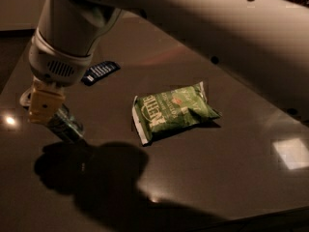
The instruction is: Knock redbull can over
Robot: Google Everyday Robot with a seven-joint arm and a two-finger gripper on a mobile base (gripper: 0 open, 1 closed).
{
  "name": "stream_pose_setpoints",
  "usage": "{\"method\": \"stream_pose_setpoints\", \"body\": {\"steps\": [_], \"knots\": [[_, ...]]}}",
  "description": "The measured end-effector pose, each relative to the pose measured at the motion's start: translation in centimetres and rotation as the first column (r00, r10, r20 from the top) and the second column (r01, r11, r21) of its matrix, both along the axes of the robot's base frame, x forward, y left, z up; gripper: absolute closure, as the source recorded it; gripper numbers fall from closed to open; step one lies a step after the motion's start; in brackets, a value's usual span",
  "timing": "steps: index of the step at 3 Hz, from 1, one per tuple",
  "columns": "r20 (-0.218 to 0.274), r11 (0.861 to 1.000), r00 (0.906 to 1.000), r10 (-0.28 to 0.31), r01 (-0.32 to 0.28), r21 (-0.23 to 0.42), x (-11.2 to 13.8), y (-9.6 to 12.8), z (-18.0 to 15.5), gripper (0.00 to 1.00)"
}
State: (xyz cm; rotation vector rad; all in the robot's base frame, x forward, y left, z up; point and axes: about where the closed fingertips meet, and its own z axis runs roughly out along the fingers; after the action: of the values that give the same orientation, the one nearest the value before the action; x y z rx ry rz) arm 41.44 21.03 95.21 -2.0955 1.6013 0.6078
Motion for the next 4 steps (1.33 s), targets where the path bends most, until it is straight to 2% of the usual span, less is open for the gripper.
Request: {"method": "stream_pose_setpoints", "body": {"steps": [1,2,3,4], "knots": [[0.112,0.983,0.9925,0.049,-0.028,-0.179,-0.2,-2.4,0.1,1.0],[0.183,0.948,0.977,0.109,-0.047,-0.314,-0.4,-4.3,-1.0,1.0],[0.2,0.911,0.9644,0.173,-0.079,-0.406,-0.7,-5.4,-3.1,1.0],[0.194,0.878,0.9544,0.227,-0.114,-0.465,-0.9,-5.8,-5.1,1.0]]}}
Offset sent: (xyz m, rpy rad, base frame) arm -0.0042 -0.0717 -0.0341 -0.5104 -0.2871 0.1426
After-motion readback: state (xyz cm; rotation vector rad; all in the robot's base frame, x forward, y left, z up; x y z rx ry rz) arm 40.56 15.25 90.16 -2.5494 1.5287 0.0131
